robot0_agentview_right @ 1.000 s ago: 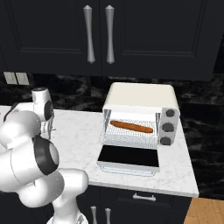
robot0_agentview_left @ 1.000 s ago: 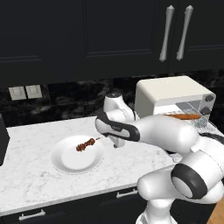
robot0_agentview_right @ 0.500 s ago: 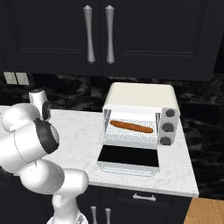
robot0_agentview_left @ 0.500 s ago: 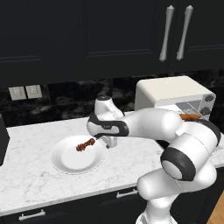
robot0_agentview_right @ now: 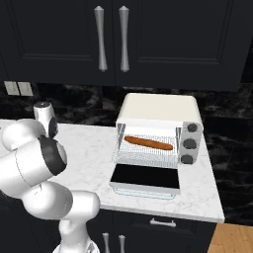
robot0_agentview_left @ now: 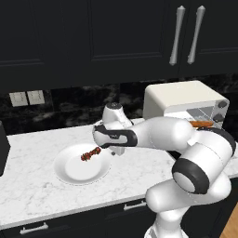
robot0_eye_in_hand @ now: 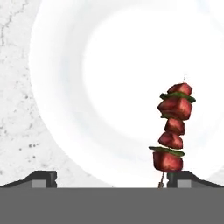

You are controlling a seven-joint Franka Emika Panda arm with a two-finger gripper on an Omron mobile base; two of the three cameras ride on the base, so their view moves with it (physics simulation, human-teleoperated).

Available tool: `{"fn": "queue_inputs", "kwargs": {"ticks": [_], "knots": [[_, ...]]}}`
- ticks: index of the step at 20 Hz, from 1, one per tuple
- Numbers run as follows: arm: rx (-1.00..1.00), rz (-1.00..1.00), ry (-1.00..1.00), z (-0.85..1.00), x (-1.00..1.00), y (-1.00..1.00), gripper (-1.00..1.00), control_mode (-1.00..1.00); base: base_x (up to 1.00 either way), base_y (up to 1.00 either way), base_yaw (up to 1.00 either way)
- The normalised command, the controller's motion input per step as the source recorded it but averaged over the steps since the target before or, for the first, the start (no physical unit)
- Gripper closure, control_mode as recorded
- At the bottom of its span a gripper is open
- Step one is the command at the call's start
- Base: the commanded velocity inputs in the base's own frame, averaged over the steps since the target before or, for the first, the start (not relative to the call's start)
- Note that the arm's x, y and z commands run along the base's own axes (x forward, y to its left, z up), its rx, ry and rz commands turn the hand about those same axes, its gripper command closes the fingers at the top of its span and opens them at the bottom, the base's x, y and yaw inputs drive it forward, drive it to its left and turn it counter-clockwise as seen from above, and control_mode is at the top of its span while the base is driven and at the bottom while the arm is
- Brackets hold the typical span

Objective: Pick up the kebab skewer and baguette bread, and place them inside the toaster oven. Close the toaster oven door and start by setting the timer.

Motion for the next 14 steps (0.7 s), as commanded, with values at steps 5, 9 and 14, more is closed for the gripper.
{"fn": "queue_inputs", "kwargs": {"ticks": [5, 9, 14], "knots": [[0.03, 0.18, 0.04, 0.0, 0.01, 0.3, -1.0, -1.0, 0.0, 0.0, 0.0], [0.0, 0.14, 0.1, 0.0, 0.1, 0.36, -1.0, -1.0, 0.0, 0.0, 0.0], [0.0, 0.08, 0.0, -0.13, 0.07, 0.32, -1.0, -1.0, 0.0, 0.0, 0.0]]}}
